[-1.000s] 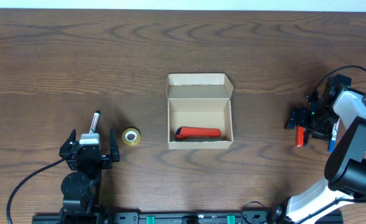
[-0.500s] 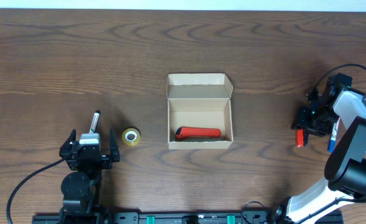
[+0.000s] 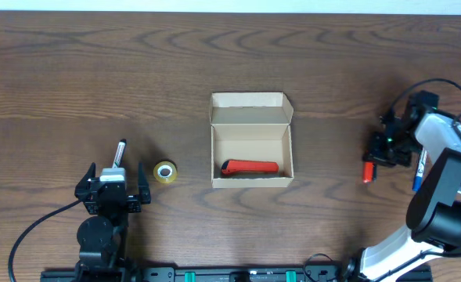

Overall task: Pack container
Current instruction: 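Lift the red stapler and carry it toward the box, then lower the stapler into the box beside the cutter and release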

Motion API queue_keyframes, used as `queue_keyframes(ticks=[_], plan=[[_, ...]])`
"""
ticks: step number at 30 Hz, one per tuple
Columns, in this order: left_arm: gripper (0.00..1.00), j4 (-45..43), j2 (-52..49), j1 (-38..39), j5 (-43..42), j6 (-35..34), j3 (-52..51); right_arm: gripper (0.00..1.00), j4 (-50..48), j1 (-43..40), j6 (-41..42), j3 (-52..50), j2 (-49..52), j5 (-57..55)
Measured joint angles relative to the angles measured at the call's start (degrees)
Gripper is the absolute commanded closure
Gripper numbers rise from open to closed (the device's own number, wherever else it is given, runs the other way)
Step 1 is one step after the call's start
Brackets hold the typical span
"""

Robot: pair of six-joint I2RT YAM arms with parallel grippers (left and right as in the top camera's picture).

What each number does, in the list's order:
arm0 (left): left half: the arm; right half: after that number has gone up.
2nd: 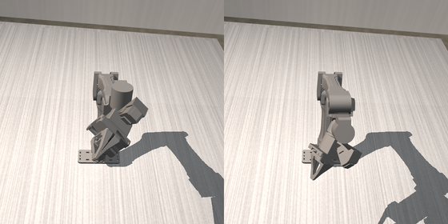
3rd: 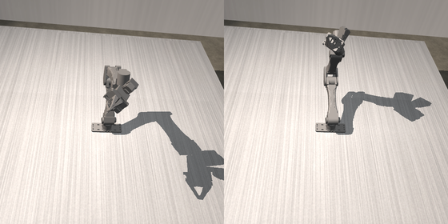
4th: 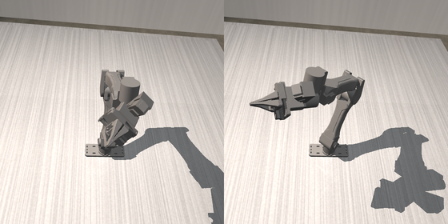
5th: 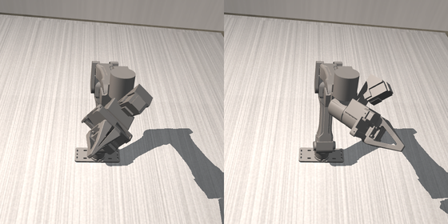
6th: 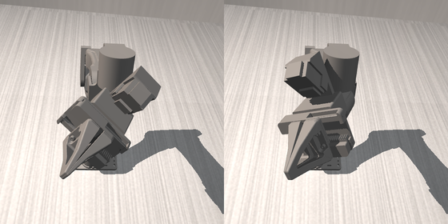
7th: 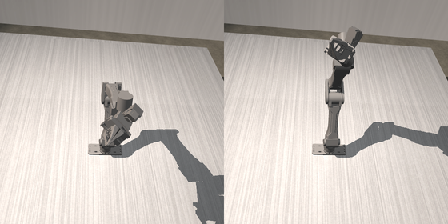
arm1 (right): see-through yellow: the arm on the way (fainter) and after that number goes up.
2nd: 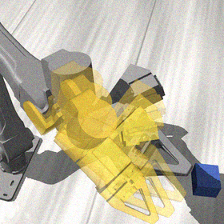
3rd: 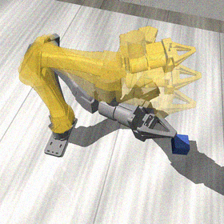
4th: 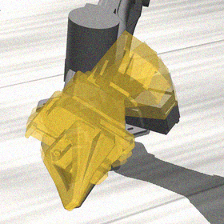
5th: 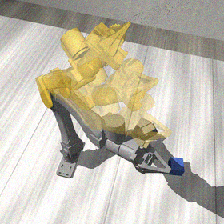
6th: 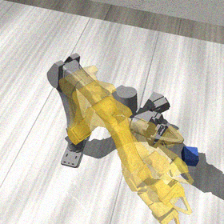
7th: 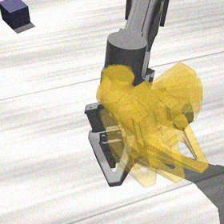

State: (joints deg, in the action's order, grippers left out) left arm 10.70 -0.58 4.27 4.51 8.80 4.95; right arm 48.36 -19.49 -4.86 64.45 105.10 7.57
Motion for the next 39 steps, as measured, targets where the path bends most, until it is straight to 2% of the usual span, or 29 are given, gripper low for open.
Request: queue_keyframes(ticks=[3,10,13,17,20,29,39], plan=[[0.05,0.0,0.0,0.0,0.0,0.0,0.0,0.99,0.9,5.5,0.0,1.3,-5.3,0.9],[0.05,0.0,0.0,0.0,0.0,0.0,0.0,0.99,2.2,23.1,-2.8,12.9,-19.6,2.3],[0.05,0.0,0.0,0.0,0.0,0.0,0.0,0.99,7.3,31.8,-10.9,16.3,-22.2,4.7],[0.05,0.0,0.0,0.0,0.0,0.0,0.0,0.99,15.3,44.5,-27.9,16.8,-21.9,8.1],[0.05,0.0,0.0,0.0,0.0,0.0,0.0,0.99,16.1,49.9,-35.4,16.8,-20.7,7.9],[0.05,0.0,0.0,0.0,0.0,0.0,0.0,0.99,15.8,50.0,-48.3,16.8,-10.1,5.0],[0.05,0.0,0.0,0.0,0.0,0.0,0.0,0.99,12.8,48.2,-52.5,16.8,4.9,0.8]])
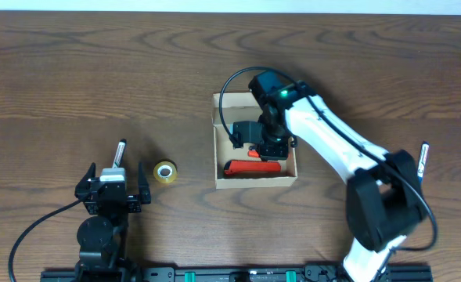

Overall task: Pack container
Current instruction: 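Lower the stapler into the box beside the cutter and release, then move right gripper to the blue marker and grasp it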

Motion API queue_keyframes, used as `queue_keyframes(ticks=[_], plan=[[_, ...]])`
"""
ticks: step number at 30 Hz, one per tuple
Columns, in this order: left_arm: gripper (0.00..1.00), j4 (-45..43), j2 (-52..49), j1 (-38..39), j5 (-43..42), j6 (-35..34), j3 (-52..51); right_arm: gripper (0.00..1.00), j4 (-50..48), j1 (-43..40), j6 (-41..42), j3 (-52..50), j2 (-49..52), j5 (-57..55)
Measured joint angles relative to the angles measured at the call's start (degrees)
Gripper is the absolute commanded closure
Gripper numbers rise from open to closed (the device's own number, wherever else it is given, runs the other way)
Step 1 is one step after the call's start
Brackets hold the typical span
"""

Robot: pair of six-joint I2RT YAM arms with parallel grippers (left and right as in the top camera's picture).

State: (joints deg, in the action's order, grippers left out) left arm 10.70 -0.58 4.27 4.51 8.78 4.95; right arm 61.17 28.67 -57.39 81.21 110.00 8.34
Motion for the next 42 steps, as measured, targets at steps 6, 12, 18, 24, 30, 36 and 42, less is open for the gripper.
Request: queue_keyframes(ticks=[6,12,18,24,30,36,42], plan=[[0.05,0.0,0.0,0.0,0.0,0.0,0.0,0.99,-1.6,0.0,-0.3,0.0,2.9,-0.3],[0.05,0.0,0.0,0.0,0.0,0.0,0.0,0.54,-3.3,0.0,-0.2,0.0,3.0,0.4],[0.05,0.0,0.0,0.0,0.0,0.0,0.0,0.52,-4.9,0.0,1.4,0.0,3.0,3.1],[0.05,0.0,0.0,0.0,0.0,0.0,0.0,0.43,-4.4,0.0,8.6,3.5,1.6,6.0],[0.05,0.0,0.0,0.0,0.0,0.0,0.0,0.22,0.3,-1.7,23.8,13.3,-8.9,6.6],[0.05,0.0,0.0,0.0,0.0,0.0,0.0,0.11,4.7,-11.0,39.8,17.5,-22.3,-4.0],[0.05,0.0,0.0,0.0,0.0,0.0,0.0,0.07,9.4,-31.5,53.7,17.6,-27.3,-14.1]])
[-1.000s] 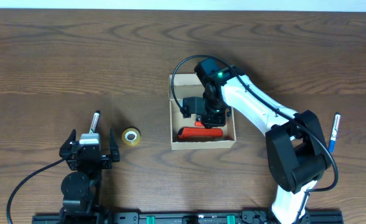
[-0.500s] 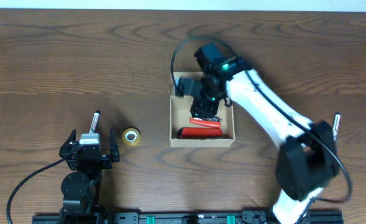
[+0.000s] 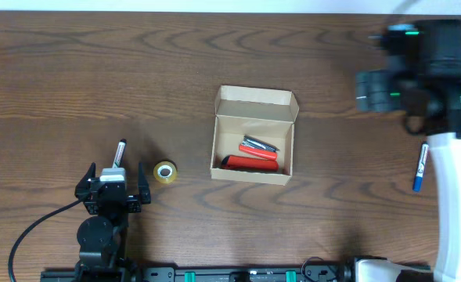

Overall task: Pack container
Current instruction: 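Move right gripper to the blue marker and grasp it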

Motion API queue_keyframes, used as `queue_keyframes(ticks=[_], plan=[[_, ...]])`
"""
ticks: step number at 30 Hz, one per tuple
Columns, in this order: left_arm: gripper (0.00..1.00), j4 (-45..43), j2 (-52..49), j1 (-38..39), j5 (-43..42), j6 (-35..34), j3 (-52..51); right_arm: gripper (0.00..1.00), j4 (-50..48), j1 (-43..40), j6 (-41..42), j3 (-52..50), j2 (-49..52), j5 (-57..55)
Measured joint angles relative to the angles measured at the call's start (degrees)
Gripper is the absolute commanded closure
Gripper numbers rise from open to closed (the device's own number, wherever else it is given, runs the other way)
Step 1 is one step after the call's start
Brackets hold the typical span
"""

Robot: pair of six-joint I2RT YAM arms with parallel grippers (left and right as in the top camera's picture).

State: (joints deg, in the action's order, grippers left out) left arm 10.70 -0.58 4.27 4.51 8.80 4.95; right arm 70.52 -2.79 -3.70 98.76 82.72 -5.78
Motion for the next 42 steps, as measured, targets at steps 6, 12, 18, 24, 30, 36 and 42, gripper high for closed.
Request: queue_keyframes(ticks=[6,12,18,24,30,36,42], plan=[[0.05,0.0,0.0,0.0,0.0,0.0,0.0,0.03,0.3,-19.8,2.5,-0.3,0.9,-0.4],[0.05,0.0,0.0,0.0,0.0,0.0,0.0,0.03,-0.1,-32.6,2.5,-0.6,6.8,2.9],[0.05,0.0,0.0,0.0,0.0,0.0,0.0,0.07,0.0,-37.8,4.3,-1.4,16.5,5.0],[0.05,0.0,0.0,0.0,0.0,0.0,0.0,0.06,-5.3,-37.9,4.5,-9.2,19.6,8.4],[0.05,0.0,0.0,0.0,0.0,0.0,0.0,0.05,-12.8,-37.9,2.5,-20.8,19.8,12.2],[0.05,0.0,0.0,0.0,0.0,0.0,0.0,0.05,-19.8,-37.9,1.0,-27.5,19.9,13.3],[0.05,0.0,0.0,0.0,0.0,0.0,0.0,0.05,-25.2,-37.9,0.5,-30.3,19.9,13.7]])
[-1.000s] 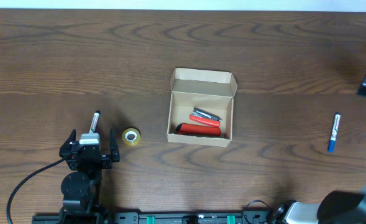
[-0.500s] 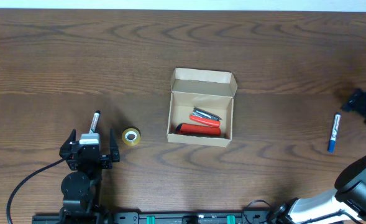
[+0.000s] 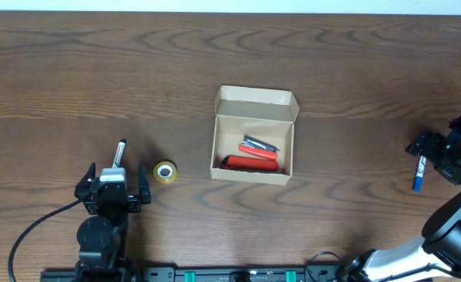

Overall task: Pack container
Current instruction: 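Move right gripper to the blue marker and grasp it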

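Observation:
An open cardboard box (image 3: 283, 102) stands mid-table, its lid flap folded back. Inside lie a red stapler-like tool (image 3: 250, 163) and, above it, a red and grey marker (image 3: 258, 146). At the far right a blue marker (image 3: 419, 175) lies on the wood. My right gripper (image 3: 420, 149) hovers at its upper end and looks open, with nothing in it. At the lower left my left gripper (image 3: 116, 172) rests open. A black marker (image 3: 120, 150) lies just beyond its fingers, and a yellow tape roll (image 3: 164, 171) sits to its right.
The dark wooden table (image 3: 97, 70) fills the view. A black rail with green clips (image 3: 238, 275) runs along the front edge. My right arm's white link (image 3: 457, 223) reaches in from the lower right corner.
My right arm was high at the back right, close under the camera. It is now low at the right edge, with its gripper at the blue marker. The box and left arm are unchanged.
My right gripper was at a red marker on the right, with only the red tool in the box. Then it was inside the box. Then it was raised at the back right, the marker left in the box. Now it is at the blue marker.

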Motion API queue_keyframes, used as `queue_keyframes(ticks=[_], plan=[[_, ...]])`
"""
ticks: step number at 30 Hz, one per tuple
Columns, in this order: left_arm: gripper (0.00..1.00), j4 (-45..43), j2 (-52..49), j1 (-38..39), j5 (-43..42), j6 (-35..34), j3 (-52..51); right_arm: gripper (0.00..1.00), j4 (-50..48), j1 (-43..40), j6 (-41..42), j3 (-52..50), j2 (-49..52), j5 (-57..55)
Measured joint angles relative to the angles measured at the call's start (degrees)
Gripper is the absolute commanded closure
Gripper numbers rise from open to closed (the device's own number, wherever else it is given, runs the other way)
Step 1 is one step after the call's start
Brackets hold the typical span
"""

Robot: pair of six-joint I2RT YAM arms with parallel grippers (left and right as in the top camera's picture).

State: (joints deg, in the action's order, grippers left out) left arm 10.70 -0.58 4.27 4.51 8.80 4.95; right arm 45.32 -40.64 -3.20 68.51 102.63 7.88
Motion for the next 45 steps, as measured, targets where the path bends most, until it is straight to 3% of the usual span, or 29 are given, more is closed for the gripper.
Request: queue_keyframes(ticks=[27,28,30,32,40,45], plan=[[0.05,0.0,0.0,0.0,0.0,0.0,0.0,0.11,-8.3,0.0,-0.4,-2.7,6.0,-0.1],[0.05,0.0,0.0,0.0,0.0,0.0,0.0,0.15,-8.4,0.0,-0.4,-2.7,6.0,-0.1],[0.05,0.0,0.0,0.0,0.0,0.0,0.0,0.36,-8.5,0.0,-0.9,-2.7,6.0,-0.2],[0.05,0.0,0.0,0.0,0.0,0.0,0.0,0.50,-8.6,0.0,-1.2,-2.7,6.2,-0.2],[0.05,0.0,0.0,0.0,0.0,0.0,0.0,0.73,-8.5,0.0,-1.5,-2.7,6.5,-0.1],[0.05,0.0,0.0,0.0,0.0,0.0,0.0,0.73,-8.5,0.0,-1.4,-2.7,6.5,0.1]])
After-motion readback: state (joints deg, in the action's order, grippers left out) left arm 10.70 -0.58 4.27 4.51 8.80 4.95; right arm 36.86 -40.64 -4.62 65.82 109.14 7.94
